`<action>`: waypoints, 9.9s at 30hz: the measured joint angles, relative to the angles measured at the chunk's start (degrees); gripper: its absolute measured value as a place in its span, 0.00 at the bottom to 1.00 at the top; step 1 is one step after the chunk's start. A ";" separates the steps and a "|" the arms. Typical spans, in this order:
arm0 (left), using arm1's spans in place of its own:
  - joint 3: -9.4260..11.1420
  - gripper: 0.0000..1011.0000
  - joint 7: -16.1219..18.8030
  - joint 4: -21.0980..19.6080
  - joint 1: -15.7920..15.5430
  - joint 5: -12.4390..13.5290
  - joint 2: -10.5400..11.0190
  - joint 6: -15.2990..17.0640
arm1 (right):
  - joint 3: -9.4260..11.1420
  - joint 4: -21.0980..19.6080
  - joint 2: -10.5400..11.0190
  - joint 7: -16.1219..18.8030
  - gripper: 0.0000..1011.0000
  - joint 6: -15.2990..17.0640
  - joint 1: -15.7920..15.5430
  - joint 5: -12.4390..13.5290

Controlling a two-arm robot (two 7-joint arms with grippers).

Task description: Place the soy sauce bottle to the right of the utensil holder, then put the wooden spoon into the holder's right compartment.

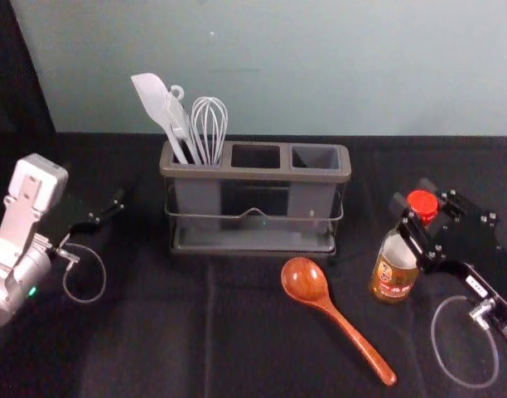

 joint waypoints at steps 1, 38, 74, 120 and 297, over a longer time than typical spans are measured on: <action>0.00 0.99 0.00 0.00 0.00 0.00 0.00 0.00 | -0.05 0.00 0.00 0.00 0.37 0.00 0.01 0.00; 0.00 0.99 0.00 0.00 0.00 0.00 0.00 0.00 | -4.13 17.81 -4.46 2.76 0.37 -0.16 16.73 0.84; 0.00 0.99 0.00 0.00 0.00 0.00 0.00 0.00 | -7.64 33.42 -9.47 4.05 0.51 -3.10 27.70 1.20; 0.00 0.99 0.00 0.00 0.00 0.00 0.00 0.00 | -11.30 11.94 -8.47 -0.73 0.99 3.77 10.65 -2.79; 0.00 0.99 0.00 0.00 0.00 0.00 0.00 0.00 | -8.80 -0.69 -10.94 3.39 0.83 39.11 12.81 -12.07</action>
